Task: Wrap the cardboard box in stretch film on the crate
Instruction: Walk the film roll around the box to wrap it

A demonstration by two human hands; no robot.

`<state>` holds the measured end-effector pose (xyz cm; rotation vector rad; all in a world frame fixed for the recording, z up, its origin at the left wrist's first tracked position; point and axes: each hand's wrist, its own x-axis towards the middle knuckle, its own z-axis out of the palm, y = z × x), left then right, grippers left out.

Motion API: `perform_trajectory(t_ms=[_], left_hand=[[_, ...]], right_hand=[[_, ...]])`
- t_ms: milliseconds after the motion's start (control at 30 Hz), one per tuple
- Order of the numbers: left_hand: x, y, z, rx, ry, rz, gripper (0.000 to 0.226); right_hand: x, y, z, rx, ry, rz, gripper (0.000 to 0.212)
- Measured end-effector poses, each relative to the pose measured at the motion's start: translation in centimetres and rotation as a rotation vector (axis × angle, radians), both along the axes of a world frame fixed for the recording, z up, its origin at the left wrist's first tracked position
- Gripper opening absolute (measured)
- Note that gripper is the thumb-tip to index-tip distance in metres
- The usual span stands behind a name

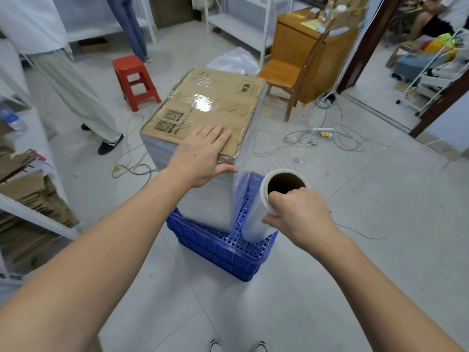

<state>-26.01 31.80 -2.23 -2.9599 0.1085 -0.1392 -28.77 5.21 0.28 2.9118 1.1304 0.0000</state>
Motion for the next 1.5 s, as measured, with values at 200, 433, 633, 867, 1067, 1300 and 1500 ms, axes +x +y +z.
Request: perform_trajectory(t_ms=[200,433,633,867,1067,1300,1500], left_hand=[[1.7,-4.7,-0.4,-0.040,-0.034,0.103,0.105],[2.0,-6.5,-1.1,-0.052,-0.060,0.140,0.104],[1.8,-6.7,-0.7,-0.053,-0.043,0.157,0.106],[1.4,-7.1,1.0,-0.191,0.024,0.173,0.108],[0.3,-4.3,2.4,-0.246,0.123,0.032,0.099],[-0.5,4.1,2.6,0.001,0.123,-0.086,0.100],[-0.3,8.1,2.6,0.076,0.155,-0.278,0.095]], right_hand=[[-0.6,-0.7,1.4,-0.068,0.047,0.435,0.046],[-0.5,-0.6,1.3,-0.087,0.028,0.543,0.018],[-2.1,-1.2,1.3,-0.039,0.003,0.454,0.031],[-3.6,-1.6,0.5,0.153,0.026,0.273,0.039],[-4.9,-0.9,0.7,0.113,0.004,0.203,0.022],[-6.0,1.9,0.9,0.072,-0.036,-0.084,0.039],[-5.9,5.8,1.1,0.039,-0.047,-0.351,0.049]])
